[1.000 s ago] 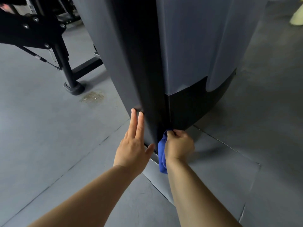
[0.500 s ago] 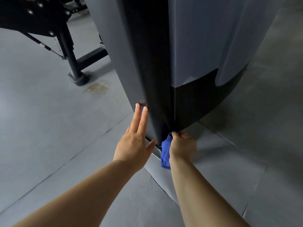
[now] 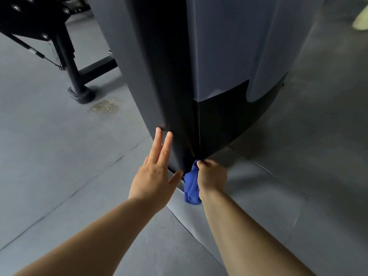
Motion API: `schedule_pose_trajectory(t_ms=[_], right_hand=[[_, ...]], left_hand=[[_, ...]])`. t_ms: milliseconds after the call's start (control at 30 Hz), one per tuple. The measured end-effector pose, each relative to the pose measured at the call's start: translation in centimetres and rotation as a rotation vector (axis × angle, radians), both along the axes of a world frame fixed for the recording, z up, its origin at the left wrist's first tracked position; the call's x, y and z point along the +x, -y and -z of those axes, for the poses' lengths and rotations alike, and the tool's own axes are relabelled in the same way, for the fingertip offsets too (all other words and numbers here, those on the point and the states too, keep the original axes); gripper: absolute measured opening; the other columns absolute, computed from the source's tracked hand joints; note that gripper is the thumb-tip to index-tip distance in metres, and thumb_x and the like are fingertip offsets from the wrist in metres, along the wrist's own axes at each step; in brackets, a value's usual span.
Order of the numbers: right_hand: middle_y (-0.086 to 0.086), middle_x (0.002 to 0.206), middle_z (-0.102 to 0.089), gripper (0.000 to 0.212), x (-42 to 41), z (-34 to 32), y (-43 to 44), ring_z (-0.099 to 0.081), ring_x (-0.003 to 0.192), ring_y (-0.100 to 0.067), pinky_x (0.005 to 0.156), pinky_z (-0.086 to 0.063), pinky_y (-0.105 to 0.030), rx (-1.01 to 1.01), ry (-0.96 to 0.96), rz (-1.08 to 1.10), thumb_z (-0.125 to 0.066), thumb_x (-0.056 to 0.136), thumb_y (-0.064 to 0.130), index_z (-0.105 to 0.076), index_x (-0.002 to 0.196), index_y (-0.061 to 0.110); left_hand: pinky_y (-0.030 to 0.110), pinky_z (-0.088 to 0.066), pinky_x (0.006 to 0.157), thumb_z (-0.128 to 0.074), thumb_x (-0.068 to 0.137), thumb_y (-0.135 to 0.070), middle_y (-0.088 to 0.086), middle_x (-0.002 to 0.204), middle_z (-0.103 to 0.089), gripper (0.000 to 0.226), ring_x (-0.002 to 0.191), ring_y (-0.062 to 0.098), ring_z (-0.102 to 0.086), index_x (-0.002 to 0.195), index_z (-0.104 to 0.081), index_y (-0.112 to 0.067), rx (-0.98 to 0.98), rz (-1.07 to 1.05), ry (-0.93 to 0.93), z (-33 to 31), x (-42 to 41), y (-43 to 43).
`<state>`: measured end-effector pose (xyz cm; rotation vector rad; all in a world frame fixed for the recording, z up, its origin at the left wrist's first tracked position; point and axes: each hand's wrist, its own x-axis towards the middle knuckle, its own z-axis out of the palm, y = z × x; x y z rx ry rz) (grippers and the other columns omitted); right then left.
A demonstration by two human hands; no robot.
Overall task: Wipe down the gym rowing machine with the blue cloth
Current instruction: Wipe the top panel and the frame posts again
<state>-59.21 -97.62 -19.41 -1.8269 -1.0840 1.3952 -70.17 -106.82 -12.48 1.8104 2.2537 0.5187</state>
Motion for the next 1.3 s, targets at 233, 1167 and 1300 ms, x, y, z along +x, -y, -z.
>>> schedule_pose_trajectory(t_ms=[233, 1167, 1300], right_hand=[[-0.012, 0.118, -0.069, 0.027, 0.2, 1.4, -1.0, -0.064, 0.111, -0.027, 0.058, -0.041, -0.019, -0.188, 0.052, -0.075, -0.054, 0.098, 0.021, -0.068, 0.116, 0.007], [-0.012, 0.105, -0.075, 0.029, 30.4, -85.3, -4.1, -0.072, 0.097, -0.022, 0.08, -0.056, -0.028, 0.371, -0.872, -0.092, -0.052, 0.093, 0.0, -0.068, 0.116, 0.008], [-0.008, 0.106, -0.075, 0.026, 32.7, -93.8, -9.6, -0.071, 0.099, -0.022, 0.081, -0.052, -0.029, 0.47, -0.763, -0.18, -0.051, 0.096, 0.007, -0.071, 0.113, 0.012]], left_hand=[[0.019, -0.043, 0.087, -0.058, 0.094, -0.044, -0.028, 0.144, 0.045, 0.101, 0.129, 0.013, -0.047, 0.13, 0.036, -0.054, -0.048, 0.046, -0.048, 0.0, 0.2, 0.3], [0.008, -0.046, 0.06, -0.068, 0.089, -0.022, -0.012, 0.085, -0.067, 0.019, 0.076, -0.001, -0.061, 0.089, -0.062, -0.041, 0.269, 0.22, 0.652, -79.4, 27.3, -12.2], [0.008, -0.044, 0.055, -0.069, 0.088, -0.023, -0.008, 0.084, -0.067, 0.01, 0.07, 0.001, -0.062, 0.093, -0.061, -0.025, 0.431, 0.21, 0.725, -89.0, 29.2, -18.2]])
